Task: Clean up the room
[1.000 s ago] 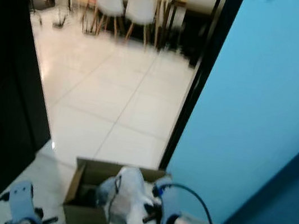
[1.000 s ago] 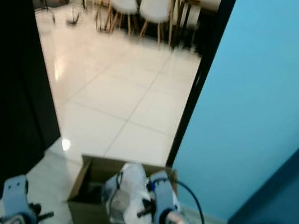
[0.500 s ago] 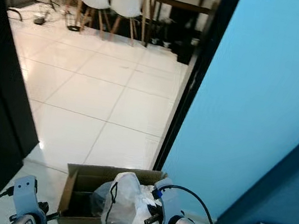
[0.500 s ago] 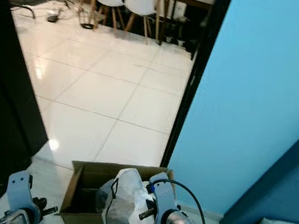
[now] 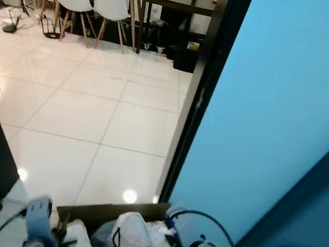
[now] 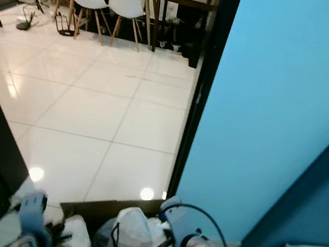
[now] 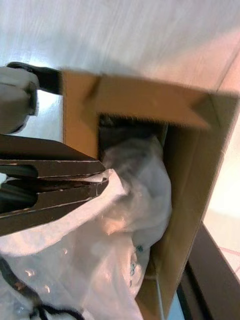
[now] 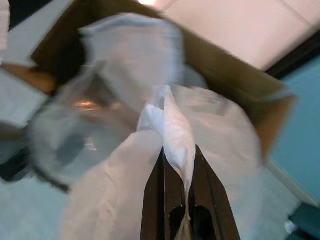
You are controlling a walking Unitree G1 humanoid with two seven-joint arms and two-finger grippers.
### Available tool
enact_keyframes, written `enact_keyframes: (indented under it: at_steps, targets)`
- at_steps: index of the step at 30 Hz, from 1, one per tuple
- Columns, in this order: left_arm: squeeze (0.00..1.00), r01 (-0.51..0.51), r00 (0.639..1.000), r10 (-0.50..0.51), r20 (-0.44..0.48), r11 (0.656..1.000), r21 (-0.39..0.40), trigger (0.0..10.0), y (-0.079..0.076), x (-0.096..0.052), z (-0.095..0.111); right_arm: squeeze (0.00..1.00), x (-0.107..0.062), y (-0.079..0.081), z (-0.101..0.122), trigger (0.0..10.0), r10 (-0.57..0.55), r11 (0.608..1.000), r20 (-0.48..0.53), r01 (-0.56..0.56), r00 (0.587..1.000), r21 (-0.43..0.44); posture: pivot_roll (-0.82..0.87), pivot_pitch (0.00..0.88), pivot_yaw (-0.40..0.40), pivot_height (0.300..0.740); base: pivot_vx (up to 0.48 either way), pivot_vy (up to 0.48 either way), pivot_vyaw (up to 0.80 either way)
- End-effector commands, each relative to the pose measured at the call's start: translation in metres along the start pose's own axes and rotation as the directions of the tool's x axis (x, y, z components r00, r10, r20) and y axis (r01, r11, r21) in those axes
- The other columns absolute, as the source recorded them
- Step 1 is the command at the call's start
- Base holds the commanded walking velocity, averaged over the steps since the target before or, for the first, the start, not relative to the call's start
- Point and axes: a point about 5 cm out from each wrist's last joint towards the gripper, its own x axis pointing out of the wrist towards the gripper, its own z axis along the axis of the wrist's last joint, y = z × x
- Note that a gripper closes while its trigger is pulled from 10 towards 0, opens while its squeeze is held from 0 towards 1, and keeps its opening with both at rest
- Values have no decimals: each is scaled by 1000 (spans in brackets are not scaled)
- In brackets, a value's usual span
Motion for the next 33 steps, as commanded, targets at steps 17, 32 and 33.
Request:
enact_keyframes:
  at_steps: [17, 32, 33]
  targets:
    - [0, 211, 973, -216, 85, 975, 65, 10000, -31, 12, 43, 0, -8, -3, -17, 10000, 7, 999, -36, -8, 999, -37, -106, 29, -91, 740, 0, 0, 0]
    - [0, 115, 991, -128, 42, 966, 233, 10000, -30, 15, 50, 0, -20, 2, -32, 10000, 17, 1000, 31, -17, 999, -16, -233, 179, -74, 740, 0, 0, 0]
    - [1000, 103, 991, -121, 62, 965, 242, 10000, -32, 16, 55, 0, -21, 2, -30, 10000, 14, 1000, 52, -13, 999, -15, -281, 200, -69, 740, 0, 0, 0]
